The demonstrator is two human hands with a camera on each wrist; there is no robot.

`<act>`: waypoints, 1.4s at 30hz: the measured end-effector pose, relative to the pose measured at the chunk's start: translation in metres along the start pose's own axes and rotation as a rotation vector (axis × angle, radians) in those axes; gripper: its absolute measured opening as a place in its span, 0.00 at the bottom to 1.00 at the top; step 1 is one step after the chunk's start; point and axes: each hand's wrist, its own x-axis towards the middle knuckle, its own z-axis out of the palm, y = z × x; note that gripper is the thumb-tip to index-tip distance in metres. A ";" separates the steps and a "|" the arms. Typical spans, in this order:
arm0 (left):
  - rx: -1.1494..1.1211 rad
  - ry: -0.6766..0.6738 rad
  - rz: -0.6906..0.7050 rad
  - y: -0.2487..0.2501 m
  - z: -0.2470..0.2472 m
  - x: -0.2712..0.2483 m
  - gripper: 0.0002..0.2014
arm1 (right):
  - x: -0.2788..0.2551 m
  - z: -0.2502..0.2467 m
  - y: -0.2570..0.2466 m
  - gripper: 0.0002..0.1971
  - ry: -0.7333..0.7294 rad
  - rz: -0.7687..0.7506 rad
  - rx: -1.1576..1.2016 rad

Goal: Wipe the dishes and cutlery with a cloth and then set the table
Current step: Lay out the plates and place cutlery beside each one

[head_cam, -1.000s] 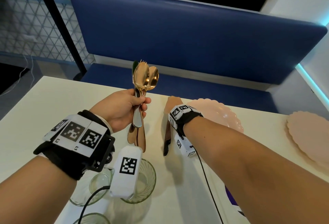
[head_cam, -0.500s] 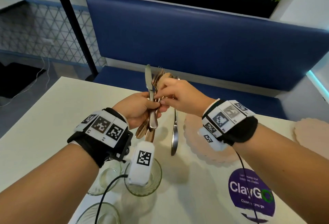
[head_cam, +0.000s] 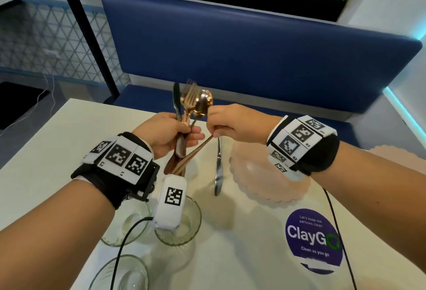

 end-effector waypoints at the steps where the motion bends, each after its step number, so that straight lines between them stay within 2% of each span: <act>1: 0.008 0.049 0.015 0.001 -0.003 0.001 0.10 | -0.004 0.002 0.003 0.04 -0.015 0.036 0.000; 4: 0.037 0.190 0.080 0.004 -0.014 0.006 0.13 | -0.017 0.010 0.021 0.05 0.015 0.223 0.015; 8: -0.008 0.304 0.134 0.008 -0.025 0.010 0.16 | -0.019 0.033 0.029 0.05 0.183 0.586 0.188; 10: -0.014 0.302 0.124 0.009 -0.027 0.010 0.17 | -0.007 0.056 0.023 0.07 0.225 0.750 0.337; 14: 0.021 0.268 0.110 0.006 -0.025 0.008 0.16 | 0.026 0.107 0.018 0.10 0.198 1.033 0.599; 18: 0.062 0.237 0.110 0.004 -0.026 0.006 0.14 | 0.040 0.132 0.013 0.06 0.086 1.074 0.547; 19: 0.069 0.232 0.111 0.004 -0.026 0.004 0.13 | 0.040 0.136 0.012 0.10 0.087 1.076 0.567; 22: 0.094 0.227 0.112 0.003 -0.027 0.003 0.12 | 0.045 0.144 0.015 0.16 0.114 1.077 0.635; 26: 0.103 0.226 0.103 0.002 -0.027 0.004 0.12 | 0.049 0.140 0.013 0.15 0.236 1.149 0.757; 30: 0.108 0.203 0.095 0.001 -0.025 0.004 0.12 | 0.054 0.141 0.014 0.15 0.287 1.178 0.813; 31: 0.108 0.198 0.093 0.001 -0.025 0.004 0.12 | 0.055 0.143 0.015 0.16 0.229 1.141 0.762; 34: 0.108 0.196 0.086 0.001 -0.025 0.003 0.11 | 0.053 0.140 0.016 0.16 0.186 1.109 0.682; 36: 0.108 0.199 0.083 0.001 -0.024 0.003 0.11 | 0.054 0.137 0.015 0.14 0.195 1.122 0.685; 39: 0.106 0.203 0.081 0.001 -0.023 0.002 0.11 | 0.054 0.130 0.013 0.10 0.222 1.237 0.663; 42: 0.106 0.197 0.080 0.001 -0.023 0.002 0.11 | 0.055 0.129 0.015 0.09 0.263 1.209 0.611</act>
